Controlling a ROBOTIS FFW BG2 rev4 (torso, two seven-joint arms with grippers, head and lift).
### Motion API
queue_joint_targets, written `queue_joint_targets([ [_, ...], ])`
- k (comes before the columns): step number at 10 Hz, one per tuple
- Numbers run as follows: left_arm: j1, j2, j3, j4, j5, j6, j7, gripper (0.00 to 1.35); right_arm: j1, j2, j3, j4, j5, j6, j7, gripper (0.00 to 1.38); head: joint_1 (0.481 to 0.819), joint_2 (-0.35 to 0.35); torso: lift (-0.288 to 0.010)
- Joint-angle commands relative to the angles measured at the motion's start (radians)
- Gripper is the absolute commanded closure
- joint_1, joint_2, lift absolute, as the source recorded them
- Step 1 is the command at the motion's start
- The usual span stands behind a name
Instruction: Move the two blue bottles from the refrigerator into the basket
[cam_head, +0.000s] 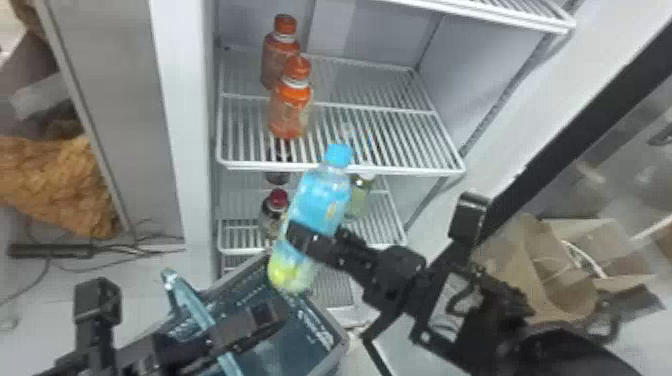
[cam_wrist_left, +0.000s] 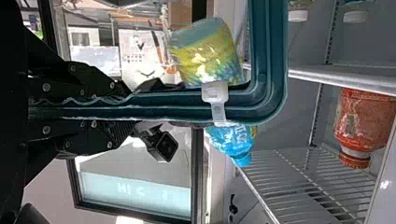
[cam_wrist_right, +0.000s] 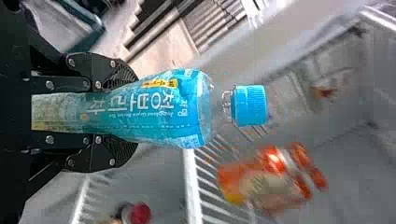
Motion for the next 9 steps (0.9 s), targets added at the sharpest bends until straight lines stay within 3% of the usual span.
queue_joint_targets([
  [1, -0.002, 0.0, -0.003, 0.0, 0.001, 0.0, 0.0, 1.2, 0.005, -0.012, 0.048, 0.01, -0.014, 0.042, 0.005, 1.28, 0.695, -0.251, -0.01],
  [4, -0.002, 0.0, -0.005, 0.0, 0.007, -0.005, 0.002, 1.2, 0.0, -0.033, 0.086, 0.078, 0.006, 0.083, 0.034, 1.28, 0.695, -0.185, -0.01],
  [5, -0.002, 0.002, -0.005, 0.0, 0.009, -0.008, 0.002, 1.2, -0.002, -0.038, 0.086, 0.088, 0.032, 0.098, 0.037, 1.08, 0.695, -0.183, -0.01],
  [6, -0.002, 0.002, -0.005, 0.0, 0.011, -0.008, 0.002, 1.2, -0.01, -0.044, 0.092, 0.113, 0.028, 0.115, 0.05, 0.49, 0.695, -0.186, -0.01],
  [7, -0.002, 0.002, -0.007, 0.0, 0.011, -0.01, 0.002, 1.2, -0.017, -0.049, 0.102, 0.132, 0.03, 0.115, 0.064, 0.06, 0.695, -0.191, -0.01],
  [8, -0.002, 0.002, -0.007, 0.0, 0.011, -0.01, 0.002, 1.2, -0.017, -0.049, 0.102, 0.132, 0.03, 0.103, 0.064, 0.05, 0.695, -0.187, -0.01],
  [9, -0.002, 0.002, -0.009, 0.0, 0.013, -0.008, 0.002, 1.2, -0.02, -0.049, 0.102, 0.132, 0.022, 0.088, 0.064, 0.17, 0.695, -0.186, -0.01],
])
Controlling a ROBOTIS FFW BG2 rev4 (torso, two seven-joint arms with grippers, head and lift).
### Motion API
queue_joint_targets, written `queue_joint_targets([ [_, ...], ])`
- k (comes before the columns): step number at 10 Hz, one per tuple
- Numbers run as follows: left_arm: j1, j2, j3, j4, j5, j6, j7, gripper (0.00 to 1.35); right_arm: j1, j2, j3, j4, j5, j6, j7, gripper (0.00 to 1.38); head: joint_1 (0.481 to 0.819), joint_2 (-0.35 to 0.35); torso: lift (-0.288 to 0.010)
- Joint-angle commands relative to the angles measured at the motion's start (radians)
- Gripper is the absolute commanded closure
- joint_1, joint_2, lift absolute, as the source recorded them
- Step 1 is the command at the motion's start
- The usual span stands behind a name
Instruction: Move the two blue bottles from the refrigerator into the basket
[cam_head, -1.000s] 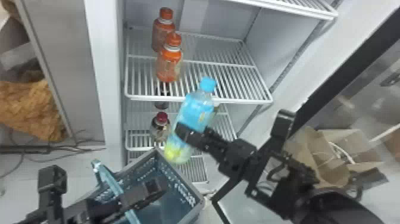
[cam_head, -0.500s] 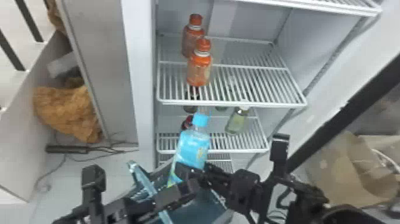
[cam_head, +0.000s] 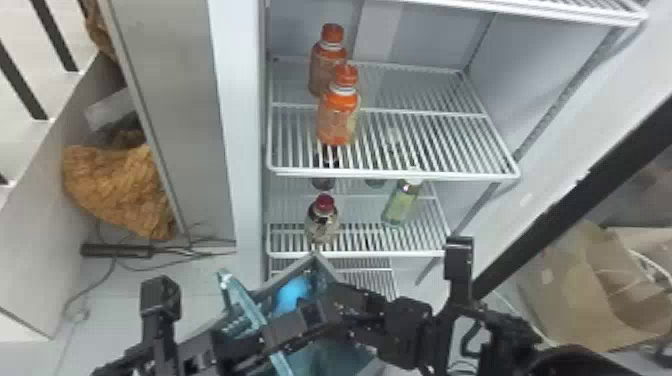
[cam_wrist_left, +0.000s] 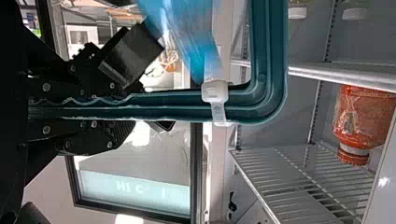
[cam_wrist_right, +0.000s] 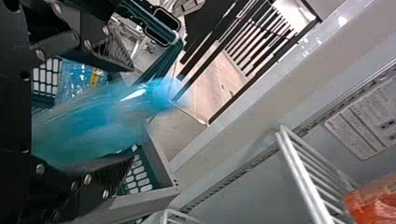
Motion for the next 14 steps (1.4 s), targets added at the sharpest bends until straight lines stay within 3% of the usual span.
queue_joint_targets([
  [1, 0.0, 0.0, -0.001, -0.001, 0.002, 0.001, -0.002, 1.2, -0.001, 0.0, 0.0, 0.003, -0.008, -0.019, 0.0, 0.23, 0.695, -0.186, -0.01],
  [3, 0.003, 0.0, -0.001, -0.001, 0.002, 0.001, -0.002, 1.2, 0.004, 0.0, -0.012, 0.02, -0.016, -0.115, 0.0, 0.26, 0.695, -0.185, -0.01],
  [6, 0.012, 0.0, -0.001, -0.001, 0.002, 0.003, 0.001, 1.2, 0.097, 0.001, -0.056, 0.16, -0.048, -0.539, 0.0, 0.26, 0.695, -0.215, -0.01],
  [8, 0.017, 0.0, 0.001, -0.001, 0.004, 0.003, 0.001, 1.2, 0.161, 0.009, -0.104, 0.222, -0.036, -0.719, -0.001, 0.27, 0.695, -0.296, -0.01],
  [9, 0.017, -0.002, -0.001, -0.001, 0.004, 0.003, 0.001, 1.2, 0.183, 0.015, -0.124, 0.246, -0.036, -0.777, -0.001, 0.26, 0.695, -0.342, -0.01],
  [14, 0.022, -0.005, -0.001, -0.001, 0.004, 0.006, 0.001, 1.2, 0.311, 0.037, -0.181, 0.261, -0.046, -1.057, -0.023, 0.27, 0.695, -0.35, -0.01],
])
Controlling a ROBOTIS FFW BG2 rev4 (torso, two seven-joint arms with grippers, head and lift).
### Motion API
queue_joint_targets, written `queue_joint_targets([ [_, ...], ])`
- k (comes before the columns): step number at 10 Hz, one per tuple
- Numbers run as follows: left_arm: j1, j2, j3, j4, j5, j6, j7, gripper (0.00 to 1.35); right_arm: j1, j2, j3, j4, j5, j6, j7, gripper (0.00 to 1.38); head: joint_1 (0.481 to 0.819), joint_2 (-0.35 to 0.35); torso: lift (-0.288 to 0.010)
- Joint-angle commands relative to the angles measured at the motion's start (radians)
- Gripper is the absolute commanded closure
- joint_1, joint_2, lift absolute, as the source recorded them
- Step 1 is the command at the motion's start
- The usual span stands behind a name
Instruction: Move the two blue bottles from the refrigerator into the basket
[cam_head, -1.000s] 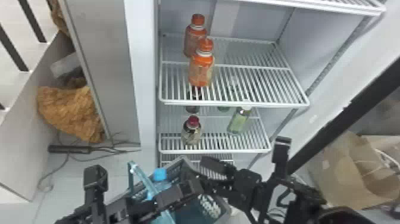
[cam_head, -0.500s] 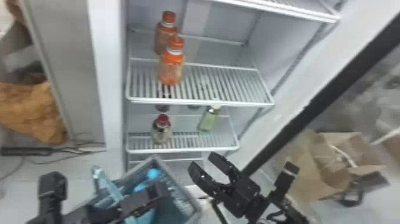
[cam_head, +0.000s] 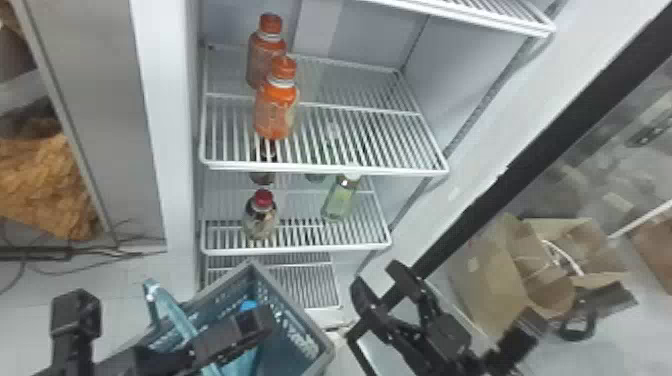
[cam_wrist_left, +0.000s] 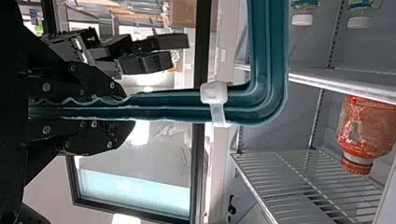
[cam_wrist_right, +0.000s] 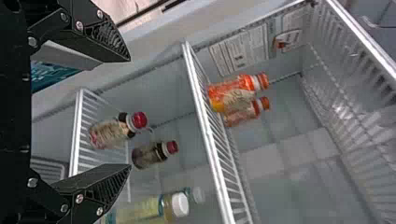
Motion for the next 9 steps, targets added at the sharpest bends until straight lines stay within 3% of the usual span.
queue_joint_targets([
  [1, 0.004, 0.0, 0.0, 0.0, 0.0, 0.0, 0.0, 1.2, 0.046, 0.008, -0.027, -0.009, -0.004, -0.065, -0.003, 0.27, 0.695, -0.35, -0.01],
  [3, 0.007, 0.0, 0.0, 0.0, 0.0, 0.002, 0.001, 1.2, 0.127, 0.023, -0.061, -0.108, 0.022, -0.111, -0.033, 0.27, 0.695, -0.35, -0.01],
  [9, 0.016, -0.005, 0.012, 0.0, 0.002, 0.002, 0.0, 1.2, 0.299, 0.118, -0.207, -0.282, 0.132, -0.119, -0.088, 0.27, 0.695, -0.35, -0.01],
])
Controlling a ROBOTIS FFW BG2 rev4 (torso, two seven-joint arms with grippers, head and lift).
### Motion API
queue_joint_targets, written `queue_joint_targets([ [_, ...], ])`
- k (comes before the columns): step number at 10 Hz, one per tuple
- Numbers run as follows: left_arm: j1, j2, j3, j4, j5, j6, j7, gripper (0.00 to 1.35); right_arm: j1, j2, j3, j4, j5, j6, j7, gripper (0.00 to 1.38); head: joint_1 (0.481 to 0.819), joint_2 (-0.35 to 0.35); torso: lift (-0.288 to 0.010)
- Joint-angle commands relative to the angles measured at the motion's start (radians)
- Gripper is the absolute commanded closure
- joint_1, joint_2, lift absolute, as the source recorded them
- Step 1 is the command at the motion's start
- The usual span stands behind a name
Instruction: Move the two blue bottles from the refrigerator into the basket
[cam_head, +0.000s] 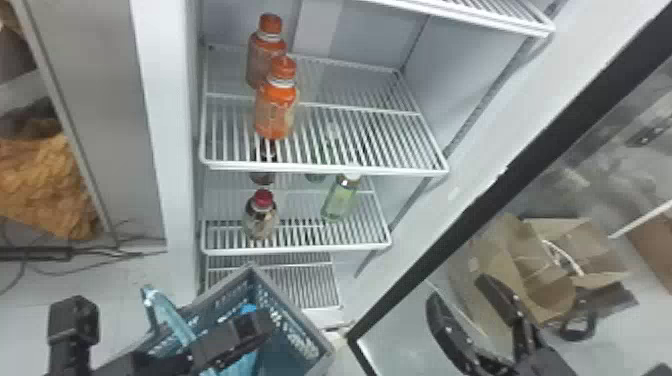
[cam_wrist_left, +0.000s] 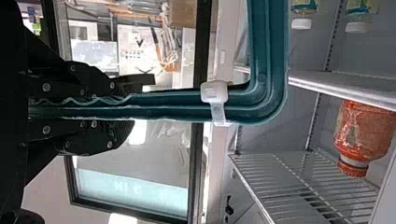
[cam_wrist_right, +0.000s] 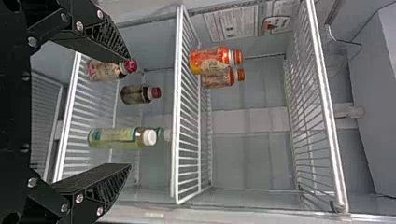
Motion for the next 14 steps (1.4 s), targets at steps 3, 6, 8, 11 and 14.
queue_joint_targets([
  [3, 0.006, -0.004, 0.013, 0.0, -0.002, -0.002, 0.0, 1.2, 0.064, 0.028, -0.058, -0.059, 0.037, -0.029, -0.01, 0.27, 0.695, -0.35, -0.01],
  [6, 0.006, -0.005, 0.013, 0.0, -0.002, -0.002, 0.0, 1.2, 0.061, 0.028, -0.058, -0.018, 0.027, -0.044, -0.014, 0.27, 0.695, -0.35, -0.01],
  [8, 0.006, -0.008, 0.015, 0.0, -0.006, -0.002, 0.001, 1.2, 0.061, 0.028, -0.054, -0.008, 0.015, -0.052, -0.014, 0.27, 0.695, -0.35, -0.01],
  [11, 0.006, -0.008, 0.015, 0.0, -0.008, 0.003, 0.003, 1.2, 0.054, 0.028, -0.048, 0.004, 0.003, -0.052, -0.014, 0.27, 0.695, -0.35, -0.01],
  [14, 0.006, -0.008, 0.015, 0.0, -0.012, 0.008, 0.004, 1.2, 0.046, 0.028, -0.046, 0.014, 0.003, -0.052, -0.014, 0.27, 0.695, -0.35, -0.01],
])
